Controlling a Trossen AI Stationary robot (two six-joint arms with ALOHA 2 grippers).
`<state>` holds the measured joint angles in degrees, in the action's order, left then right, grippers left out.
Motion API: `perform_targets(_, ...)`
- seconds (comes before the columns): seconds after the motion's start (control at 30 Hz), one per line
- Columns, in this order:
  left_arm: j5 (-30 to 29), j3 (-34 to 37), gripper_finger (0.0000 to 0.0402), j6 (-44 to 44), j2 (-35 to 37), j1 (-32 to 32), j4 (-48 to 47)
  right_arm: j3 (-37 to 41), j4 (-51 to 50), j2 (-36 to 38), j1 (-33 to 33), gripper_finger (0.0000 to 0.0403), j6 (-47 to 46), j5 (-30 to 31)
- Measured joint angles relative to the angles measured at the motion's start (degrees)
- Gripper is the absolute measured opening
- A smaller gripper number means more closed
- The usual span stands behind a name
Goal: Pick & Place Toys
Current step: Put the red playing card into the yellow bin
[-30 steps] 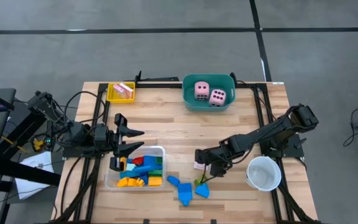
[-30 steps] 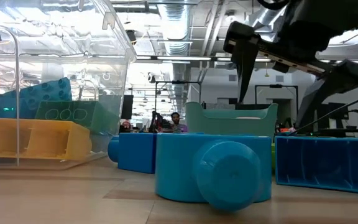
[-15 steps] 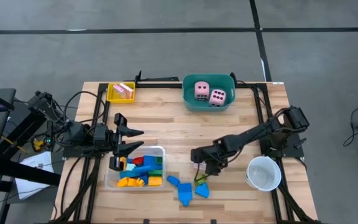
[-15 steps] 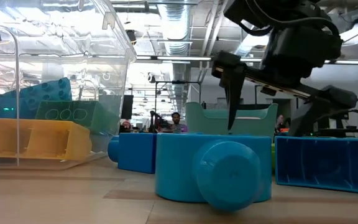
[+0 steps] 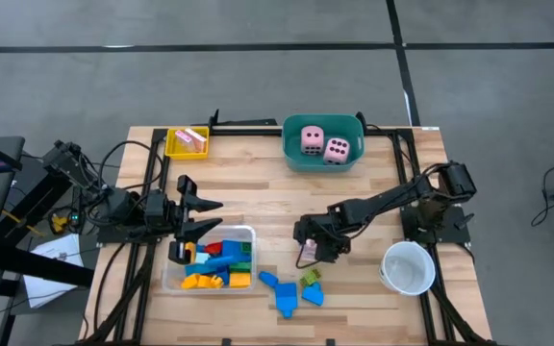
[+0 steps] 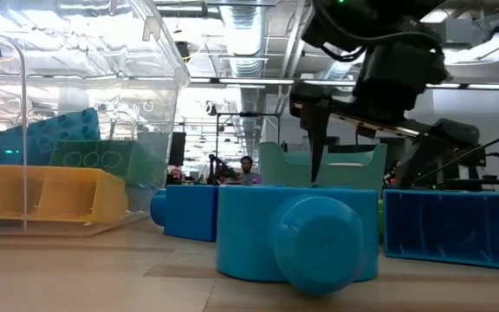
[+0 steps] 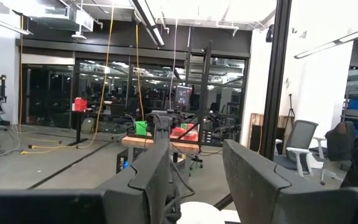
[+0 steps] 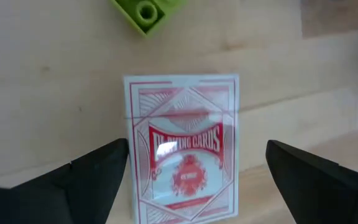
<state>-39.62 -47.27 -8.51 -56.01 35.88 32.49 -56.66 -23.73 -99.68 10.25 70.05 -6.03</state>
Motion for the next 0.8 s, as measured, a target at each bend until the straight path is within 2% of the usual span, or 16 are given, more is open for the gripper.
perform_targets(0.37,0.00,0.00,0.0145,0.21,0.00,0.00,-0.23,-4.28,-3.24,-6.70,-1.52,0.0375,-0.08,-2.11)
perform_targets(0.67,0.01,0.00,0.0145,0.46,0.00,0.00,-0.59,-5.20,-3.83,-7.37,-4.14,0.0375,-11.24,-2.94)
perform_targets(0.8,0.01,0.00,0.0145,0.48,0.00,0.00,-0.60,-5.09,-3.25,-6.88,-4.68,0.0375,-11.57,-2.79)
